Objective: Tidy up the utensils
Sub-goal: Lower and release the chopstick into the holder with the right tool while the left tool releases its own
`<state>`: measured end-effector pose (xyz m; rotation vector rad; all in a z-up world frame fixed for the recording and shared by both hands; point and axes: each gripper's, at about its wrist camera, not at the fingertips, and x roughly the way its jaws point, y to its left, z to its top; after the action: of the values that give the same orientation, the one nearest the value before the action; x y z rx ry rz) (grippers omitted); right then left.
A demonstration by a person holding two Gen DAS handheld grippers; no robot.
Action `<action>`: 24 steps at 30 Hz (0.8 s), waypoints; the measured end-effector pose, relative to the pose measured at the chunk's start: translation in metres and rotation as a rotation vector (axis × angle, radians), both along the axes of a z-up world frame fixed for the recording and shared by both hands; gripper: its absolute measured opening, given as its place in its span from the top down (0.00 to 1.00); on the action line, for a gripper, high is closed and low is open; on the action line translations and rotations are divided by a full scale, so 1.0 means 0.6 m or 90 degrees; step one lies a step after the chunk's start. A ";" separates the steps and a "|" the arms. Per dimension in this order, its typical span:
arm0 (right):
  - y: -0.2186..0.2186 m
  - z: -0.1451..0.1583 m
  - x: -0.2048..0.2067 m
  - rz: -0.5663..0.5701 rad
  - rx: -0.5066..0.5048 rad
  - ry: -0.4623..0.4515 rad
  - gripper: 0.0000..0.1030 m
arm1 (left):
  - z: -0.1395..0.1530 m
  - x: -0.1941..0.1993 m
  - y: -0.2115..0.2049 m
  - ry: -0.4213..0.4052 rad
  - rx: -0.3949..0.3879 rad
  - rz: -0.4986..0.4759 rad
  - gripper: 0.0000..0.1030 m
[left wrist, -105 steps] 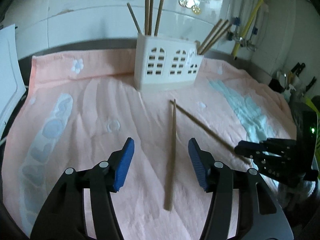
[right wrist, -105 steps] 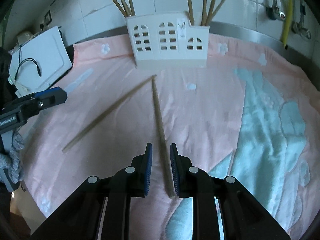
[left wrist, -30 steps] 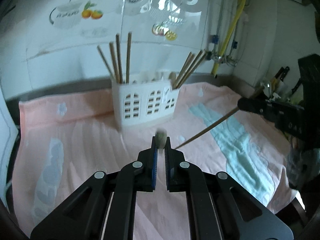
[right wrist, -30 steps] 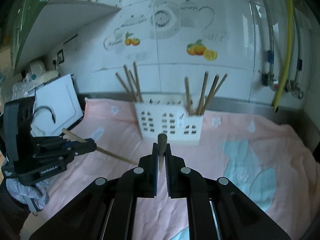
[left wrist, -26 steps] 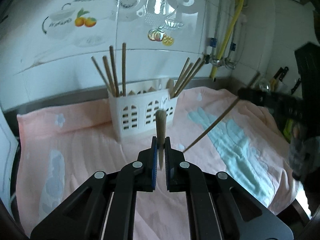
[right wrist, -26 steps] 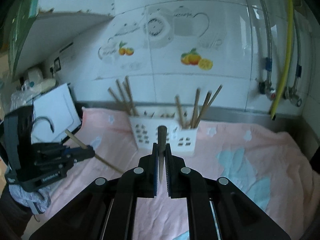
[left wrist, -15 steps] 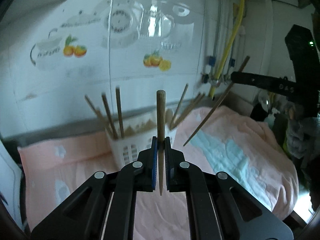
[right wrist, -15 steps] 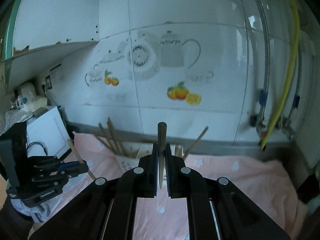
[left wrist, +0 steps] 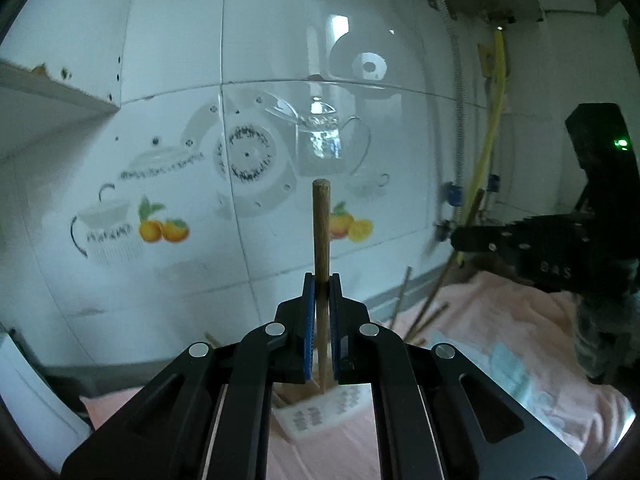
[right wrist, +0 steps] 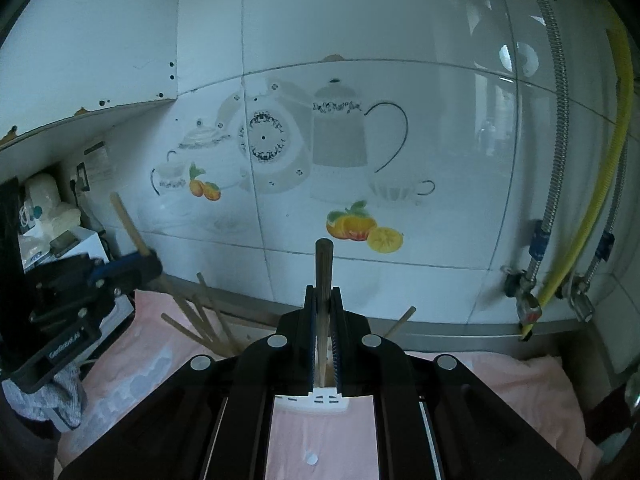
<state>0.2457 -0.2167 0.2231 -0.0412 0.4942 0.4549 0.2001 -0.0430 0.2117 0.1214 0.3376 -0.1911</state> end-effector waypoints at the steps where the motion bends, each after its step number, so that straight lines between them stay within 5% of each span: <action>1: 0.002 0.000 0.004 0.000 0.000 0.000 0.94 | -0.001 0.004 0.001 -0.002 0.005 0.004 0.95; 24: 0.029 -0.088 0.059 -0.003 -0.030 0.064 0.93 | -0.098 0.077 0.042 0.081 -0.028 0.043 0.94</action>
<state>0.2814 -0.1996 0.1702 -0.0635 0.6038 0.4423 0.2465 -0.0177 0.1532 0.0548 0.4635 -0.1401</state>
